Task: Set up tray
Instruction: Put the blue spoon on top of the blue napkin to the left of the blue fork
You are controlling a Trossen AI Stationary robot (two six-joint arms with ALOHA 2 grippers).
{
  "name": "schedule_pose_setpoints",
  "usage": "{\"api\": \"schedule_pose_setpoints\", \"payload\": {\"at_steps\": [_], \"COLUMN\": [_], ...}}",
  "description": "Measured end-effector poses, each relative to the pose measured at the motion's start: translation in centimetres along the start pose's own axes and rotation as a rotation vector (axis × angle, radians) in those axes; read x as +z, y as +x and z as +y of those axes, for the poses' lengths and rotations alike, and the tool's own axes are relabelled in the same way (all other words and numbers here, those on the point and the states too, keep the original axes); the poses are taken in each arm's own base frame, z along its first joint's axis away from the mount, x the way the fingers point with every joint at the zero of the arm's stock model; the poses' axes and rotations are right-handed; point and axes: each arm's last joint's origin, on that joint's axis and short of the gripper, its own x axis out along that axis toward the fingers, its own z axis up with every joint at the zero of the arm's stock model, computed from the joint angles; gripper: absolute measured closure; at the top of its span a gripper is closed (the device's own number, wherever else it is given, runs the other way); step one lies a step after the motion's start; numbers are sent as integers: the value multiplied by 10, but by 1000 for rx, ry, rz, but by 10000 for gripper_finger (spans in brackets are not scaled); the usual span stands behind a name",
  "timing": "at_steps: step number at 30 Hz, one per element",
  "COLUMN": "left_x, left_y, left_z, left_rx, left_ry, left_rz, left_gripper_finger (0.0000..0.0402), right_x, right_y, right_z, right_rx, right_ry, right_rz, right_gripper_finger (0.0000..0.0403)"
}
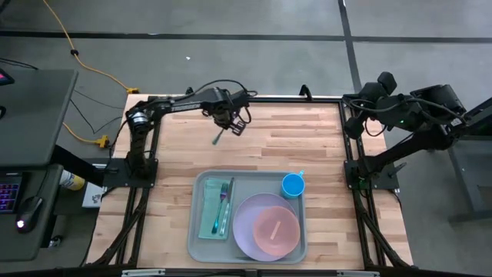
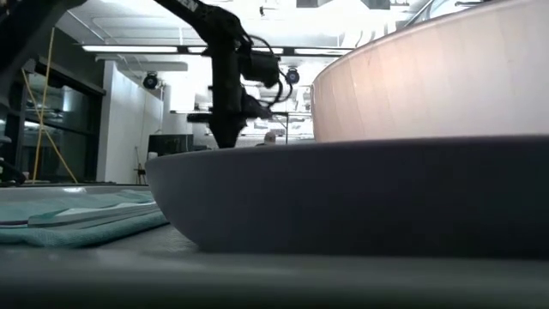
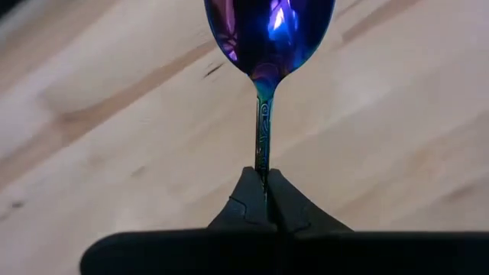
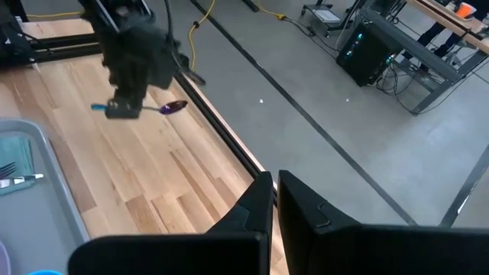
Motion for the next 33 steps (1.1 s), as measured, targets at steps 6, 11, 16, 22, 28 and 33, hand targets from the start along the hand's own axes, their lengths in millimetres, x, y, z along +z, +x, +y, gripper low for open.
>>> {"api": "schedule_pose_setpoints", "payload": {"at_steps": [6, 11, 16, 22, 28, 33], "left_x": [-12, -29, -54, -96, -153, -192], "left_y": [-58, -107, -143, -165, -151, -129], "left_z": [17, 36, 58, 86, 93, 80], "left_rx": [-39, -82, -74, -113, -187, -267], "left_ry": [135, 202, 211, 125, -4, -123], "left_rz": [-96, -192, -199, -222, -170, -164], "left_gripper_finger": [390, 390, 390, 390, 390, 390], "right_x": [0, 0, 0, 0, 1, 1], "right_y": [0, 0, 0, 0, 0, 0], "right_z": [0, 0, 0, -1, -1, -1], "right_rx": [0, -9, -18, -35, -46, -53], "right_ry": [2, 2, 0, -3, -11, -13], "right_rz": [0, -3, -7, -14, -19, -21], "right_gripper_finger": [403, 403, 403, 403, 403, 403]}}
